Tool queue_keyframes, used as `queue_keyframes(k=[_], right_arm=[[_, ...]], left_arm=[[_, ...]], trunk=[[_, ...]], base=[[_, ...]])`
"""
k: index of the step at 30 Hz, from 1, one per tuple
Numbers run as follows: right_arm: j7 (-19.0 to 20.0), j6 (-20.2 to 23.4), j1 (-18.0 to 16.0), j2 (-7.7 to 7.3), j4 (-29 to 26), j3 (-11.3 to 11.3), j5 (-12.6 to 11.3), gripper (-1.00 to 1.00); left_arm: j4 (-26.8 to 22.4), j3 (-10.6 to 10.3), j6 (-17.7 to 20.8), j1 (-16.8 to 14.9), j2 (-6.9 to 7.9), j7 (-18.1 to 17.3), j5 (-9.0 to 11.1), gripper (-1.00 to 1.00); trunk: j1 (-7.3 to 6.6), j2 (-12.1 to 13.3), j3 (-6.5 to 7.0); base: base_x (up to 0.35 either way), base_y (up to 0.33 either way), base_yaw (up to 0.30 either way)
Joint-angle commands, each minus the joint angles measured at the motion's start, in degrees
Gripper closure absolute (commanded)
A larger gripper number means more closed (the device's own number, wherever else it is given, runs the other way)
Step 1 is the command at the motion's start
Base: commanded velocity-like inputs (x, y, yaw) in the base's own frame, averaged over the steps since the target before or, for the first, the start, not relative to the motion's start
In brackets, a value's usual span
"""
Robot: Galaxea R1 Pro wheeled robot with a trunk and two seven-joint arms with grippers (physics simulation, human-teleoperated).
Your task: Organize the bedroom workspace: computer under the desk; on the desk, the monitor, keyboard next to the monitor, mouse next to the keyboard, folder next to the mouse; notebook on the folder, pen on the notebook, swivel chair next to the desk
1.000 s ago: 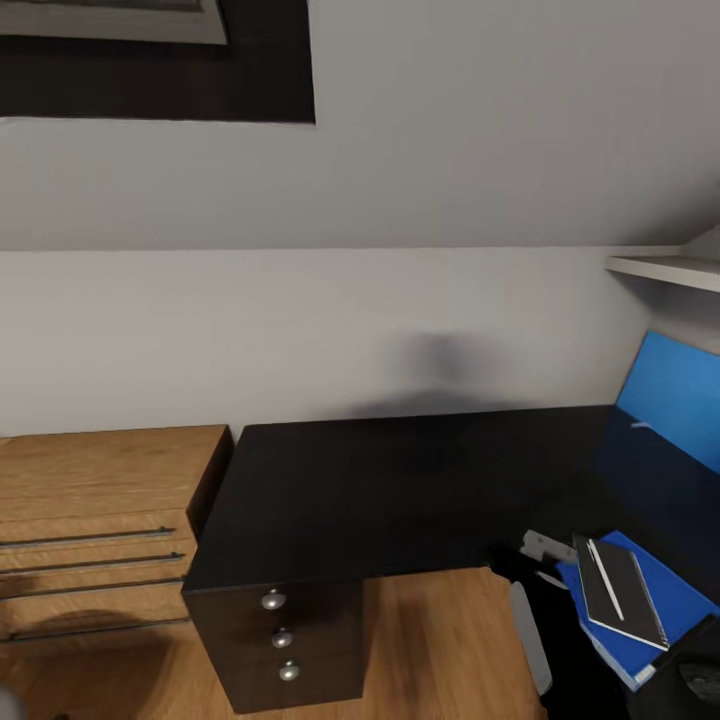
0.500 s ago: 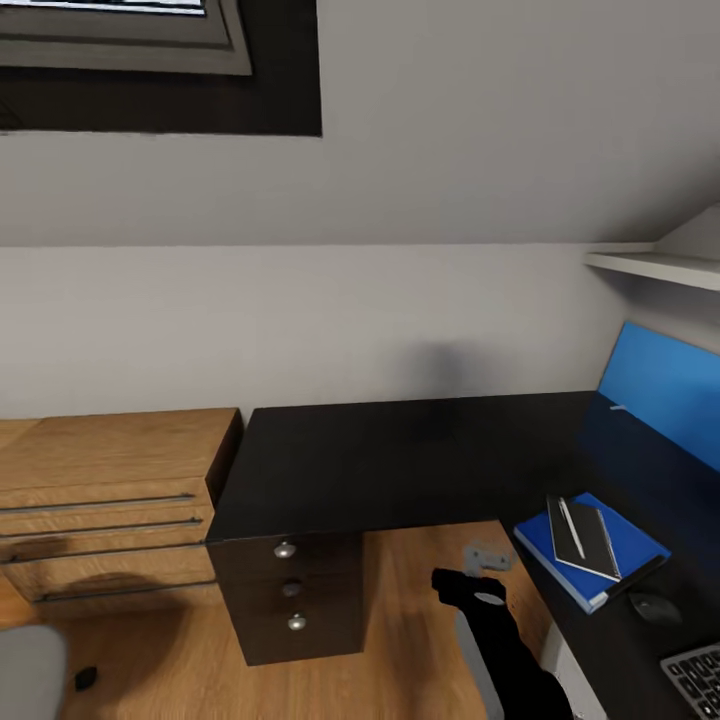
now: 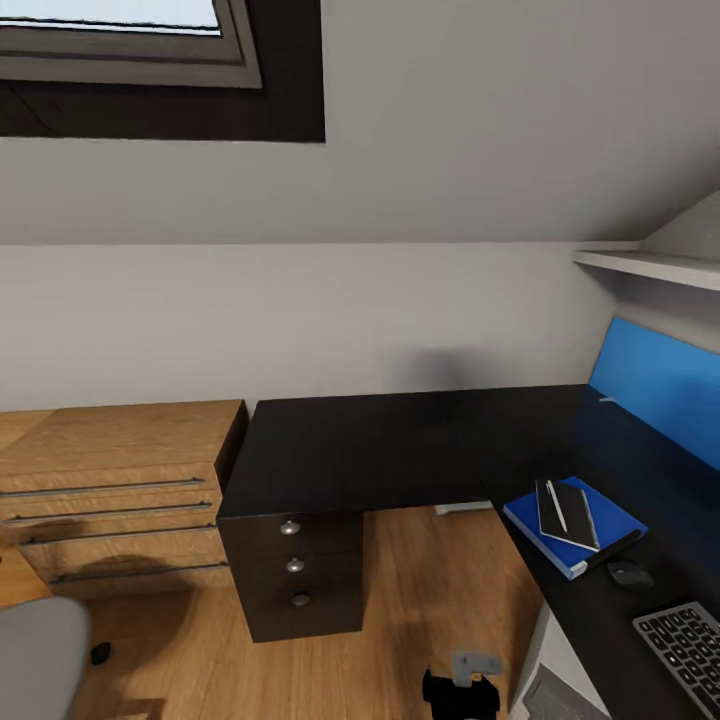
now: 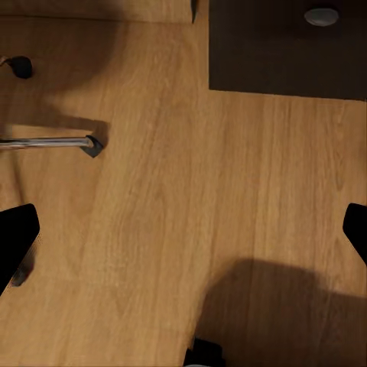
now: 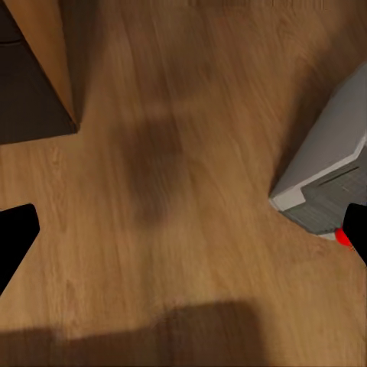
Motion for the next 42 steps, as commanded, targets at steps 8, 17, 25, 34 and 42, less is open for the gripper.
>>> queue_keyframes(k=[8, 17, 25, 34, 42], right_arm=[[-0.3, -16.7, -0.1, -0.39, 10.6, 5.1, 2.1, -1.0], [4.5, -21.3, -0.1, -3.15, 16.6, 5.6, 2.2, -1.0], [5.8, -25.0, -0.1, -2.39, 17.4, 6.0, 2.4, -1.0], [5.9, -28.1, -0.1, -1.82, 17.6, 5.8, 2.4, -1.0], [5.6, -41.1, -0.1, -2.38, 22.8, 5.7, 2.3, -1.0]], left_arm=[[1.6, 0.1, -2.3, 0.0, -0.16, 0.3, -0.7, -1.0], [9.4, 0.1, -2.4, -0.9, -0.44, 0.4, -0.5, -1.0], [16.4, 0.1, -2.5, -1.6, -0.47, 0.3, -0.6, -1.0], [28.6, 0.2, -5.0, -1.8, 1.02, -0.1, -0.5, -1.0], [29.6, 0.3, -7.4, -1.9, 1.31, 0.1, -0.5, -1.0]], trunk=[[-1.76, 3.2, 1.39], [-3.74, 6.8, 3.0], [-5.49, 10.0, 4.44], [-7.47, 13.6, 6.05], [-9.23, 16.8, 7.52]], base=[[-0.01, 0.0, 0.0], [0.0, 0.0, 0.0], [0.0, 0.0, 0.0], [0.0, 0.0, 0.047], [0.0, 0.0, 0.267]])
